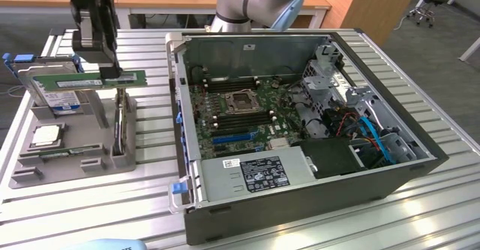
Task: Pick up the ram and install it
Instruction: 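Pick up the ram and move it above insertion slot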
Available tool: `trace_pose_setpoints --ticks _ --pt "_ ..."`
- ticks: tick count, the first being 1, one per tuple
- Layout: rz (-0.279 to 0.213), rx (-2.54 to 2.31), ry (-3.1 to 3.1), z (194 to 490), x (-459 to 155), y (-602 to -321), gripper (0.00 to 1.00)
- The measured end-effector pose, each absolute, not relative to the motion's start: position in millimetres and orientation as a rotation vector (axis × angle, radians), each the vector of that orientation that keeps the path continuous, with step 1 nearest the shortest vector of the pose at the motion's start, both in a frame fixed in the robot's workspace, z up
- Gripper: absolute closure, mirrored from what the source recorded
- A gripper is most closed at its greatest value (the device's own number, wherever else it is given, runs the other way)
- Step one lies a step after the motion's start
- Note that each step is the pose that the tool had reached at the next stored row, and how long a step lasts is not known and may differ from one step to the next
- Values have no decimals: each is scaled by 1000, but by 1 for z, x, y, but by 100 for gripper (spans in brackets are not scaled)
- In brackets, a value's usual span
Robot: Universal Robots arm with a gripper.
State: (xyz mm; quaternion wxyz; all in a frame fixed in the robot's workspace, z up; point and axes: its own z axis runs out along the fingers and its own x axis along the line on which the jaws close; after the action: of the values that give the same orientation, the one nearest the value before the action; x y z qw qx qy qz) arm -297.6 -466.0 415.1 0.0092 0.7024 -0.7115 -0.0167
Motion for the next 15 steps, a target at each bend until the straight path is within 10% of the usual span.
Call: trace_pose_setpoints --ticks 15 --pt "-52 2194 -2222 415 -259 -466 88"
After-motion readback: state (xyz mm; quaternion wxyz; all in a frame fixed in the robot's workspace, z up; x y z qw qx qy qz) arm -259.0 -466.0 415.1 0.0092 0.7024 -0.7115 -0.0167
